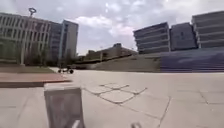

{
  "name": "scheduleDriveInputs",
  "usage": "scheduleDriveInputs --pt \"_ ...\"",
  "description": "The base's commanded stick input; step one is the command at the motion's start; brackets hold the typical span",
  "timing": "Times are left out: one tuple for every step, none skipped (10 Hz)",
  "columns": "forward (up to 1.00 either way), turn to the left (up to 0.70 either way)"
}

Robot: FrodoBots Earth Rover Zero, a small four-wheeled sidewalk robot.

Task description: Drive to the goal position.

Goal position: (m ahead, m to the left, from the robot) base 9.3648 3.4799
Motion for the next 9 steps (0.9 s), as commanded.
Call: scheduleDriveInputs --pt "0.08 0.03" --pt "0.08 0.03" --pt "0.08 0.03" --pt "0.07 0.02" --pt "0.08 -0.01" --pt "0.09 -0.17" --pt "0.1 -0.2" --pt "0.11 -0.21" --pt "0.11 -0.21"
